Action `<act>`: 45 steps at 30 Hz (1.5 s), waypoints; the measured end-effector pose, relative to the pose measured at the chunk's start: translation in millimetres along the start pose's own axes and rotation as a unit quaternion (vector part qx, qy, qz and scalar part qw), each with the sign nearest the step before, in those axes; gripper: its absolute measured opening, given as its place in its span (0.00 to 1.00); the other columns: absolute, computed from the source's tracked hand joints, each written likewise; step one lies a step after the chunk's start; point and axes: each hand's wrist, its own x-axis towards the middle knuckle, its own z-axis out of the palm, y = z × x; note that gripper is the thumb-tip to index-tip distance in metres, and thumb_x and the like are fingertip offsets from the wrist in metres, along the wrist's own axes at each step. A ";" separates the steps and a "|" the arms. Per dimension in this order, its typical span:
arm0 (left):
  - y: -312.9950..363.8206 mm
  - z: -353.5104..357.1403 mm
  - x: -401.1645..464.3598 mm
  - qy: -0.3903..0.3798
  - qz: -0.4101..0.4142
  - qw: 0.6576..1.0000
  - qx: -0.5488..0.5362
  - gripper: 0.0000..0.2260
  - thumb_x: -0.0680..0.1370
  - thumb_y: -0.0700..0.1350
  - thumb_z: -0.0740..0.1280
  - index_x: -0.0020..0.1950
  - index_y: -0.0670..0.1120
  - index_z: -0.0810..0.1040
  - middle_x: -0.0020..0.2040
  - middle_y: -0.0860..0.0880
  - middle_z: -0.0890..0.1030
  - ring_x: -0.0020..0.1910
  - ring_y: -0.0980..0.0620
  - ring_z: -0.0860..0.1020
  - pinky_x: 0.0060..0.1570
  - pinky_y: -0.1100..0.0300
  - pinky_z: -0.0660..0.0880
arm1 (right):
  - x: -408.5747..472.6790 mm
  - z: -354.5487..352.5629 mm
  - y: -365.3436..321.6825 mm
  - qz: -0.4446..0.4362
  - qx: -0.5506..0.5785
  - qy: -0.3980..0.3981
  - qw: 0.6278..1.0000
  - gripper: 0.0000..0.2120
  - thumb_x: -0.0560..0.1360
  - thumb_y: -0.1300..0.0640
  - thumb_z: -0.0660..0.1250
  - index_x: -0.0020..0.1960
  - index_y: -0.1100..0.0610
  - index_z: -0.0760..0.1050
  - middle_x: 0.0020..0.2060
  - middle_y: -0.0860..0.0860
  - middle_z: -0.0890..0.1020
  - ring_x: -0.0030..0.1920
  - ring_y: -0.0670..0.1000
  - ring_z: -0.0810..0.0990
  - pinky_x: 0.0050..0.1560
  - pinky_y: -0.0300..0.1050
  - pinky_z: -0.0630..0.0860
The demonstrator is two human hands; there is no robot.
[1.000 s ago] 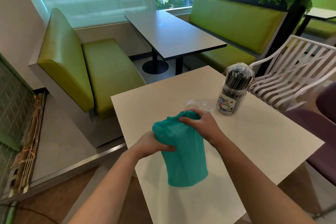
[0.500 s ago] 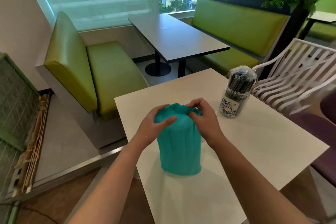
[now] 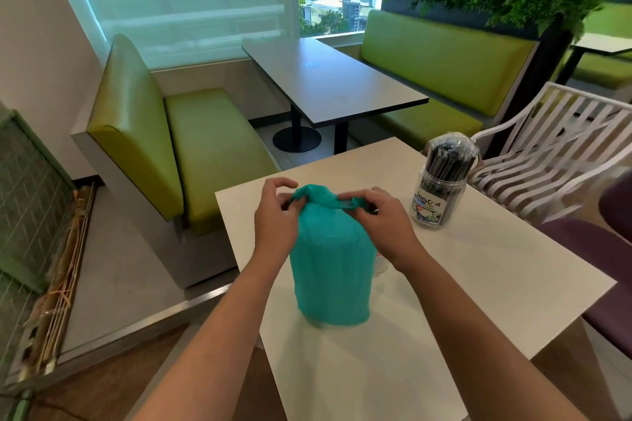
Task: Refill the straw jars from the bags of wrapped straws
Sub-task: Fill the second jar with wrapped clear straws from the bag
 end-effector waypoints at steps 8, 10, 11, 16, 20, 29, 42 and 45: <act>5.0 -5.9 -2.5 -0.038 0.048 0.997 0.045 0.25 0.76 0.26 0.58 0.38 0.53 0.84 0.48 0.55 0.82 0.50 0.59 0.79 0.51 0.72 0.73 | -13.2 -5.5 -4.6 0.023 -0.064 -0.067 0.995 0.21 0.76 0.40 0.65 0.32 0.52 0.81 0.45 0.43 0.78 0.47 0.42 0.76 0.47 0.42 0.73; 7.2 -7.0 -5.1 -0.047 0.058 0.995 0.062 0.23 0.77 0.26 0.58 0.45 0.51 0.85 0.50 0.54 0.80 0.50 0.61 0.77 0.51 0.76 0.71 | -12.5 -5.0 -5.0 0.022 -0.134 -0.081 0.987 0.21 0.77 0.41 0.65 0.29 0.51 0.79 0.39 0.43 0.78 0.39 0.45 0.77 0.41 0.44 0.72; 8.4 -7.5 -6.6 -0.054 0.055 0.995 0.068 0.22 0.77 0.27 0.58 0.48 0.50 0.85 0.51 0.54 0.79 0.51 0.60 0.76 0.52 0.75 0.71 | -12.1 -4.8 -4.6 0.020 -0.166 -0.085 0.982 0.19 0.76 0.43 0.67 0.30 0.51 0.77 0.37 0.44 0.77 0.37 0.46 0.76 0.39 0.44 0.71; 17.1 -5.3 -13.8 -0.066 0.012 0.998 0.021 0.10 0.78 0.39 0.67 0.54 0.49 0.84 0.53 0.53 0.77 0.54 0.58 0.76 0.56 0.65 0.74 | -14.7 -3.5 -10.2 0.007 -0.203 -0.113 0.973 0.08 0.74 0.57 0.69 0.44 0.43 0.80 0.43 0.45 0.77 0.40 0.46 0.75 0.43 0.43 0.74; 13.9 -2.7 -16.7 -0.042 0.060 0.995 0.069 0.11 0.73 0.38 0.74 0.53 0.50 0.84 0.50 0.54 0.76 0.51 0.60 0.76 0.54 0.68 0.74 | -14.4 0.7 -12.8 0.002 -0.262 -0.119 0.958 0.19 0.78 0.62 0.58 0.58 0.44 0.81 0.48 0.47 0.68 0.50 0.49 0.72 0.51 0.41 0.74; 9.0 -10.3 -22.5 -0.060 0.041 0.979 0.190 0.20 0.76 0.32 0.62 0.44 0.55 0.87 0.50 0.60 0.77 0.51 0.58 0.76 0.50 0.61 0.76 | -15.5 -5.5 -10.9 0.071 -0.401 -0.077 0.910 0.16 0.78 0.58 0.56 0.62 0.56 0.76 0.59 0.52 0.69 0.54 0.54 0.73 0.53 0.52 0.77; 3.5 -24.1 -26.9 -0.294 -0.139 0.932 0.158 0.44 0.69 0.26 0.70 0.78 0.54 0.59 0.70 0.52 0.57 0.63 0.47 0.70 0.61 0.52 0.76 | -18.0 -1.1 -2.0 0.234 -0.131 -0.202 0.942 0.37 0.69 0.72 0.68 0.75 0.54 0.63 0.56 0.53 0.73 0.54 0.56 0.78 0.52 0.49 0.81; -2.6 -24.1 -26.3 -0.298 -0.175 0.925 0.158 0.45 0.69 0.26 0.70 0.77 0.59 0.59 0.68 0.51 0.57 0.61 0.45 0.73 0.57 0.53 0.78 | -16.7 3.1 6.3 0.248 -0.119 -0.202 0.940 0.35 0.71 0.73 0.65 0.75 0.56 0.63 0.55 0.52 0.71 0.54 0.56 0.78 0.52 0.48 0.81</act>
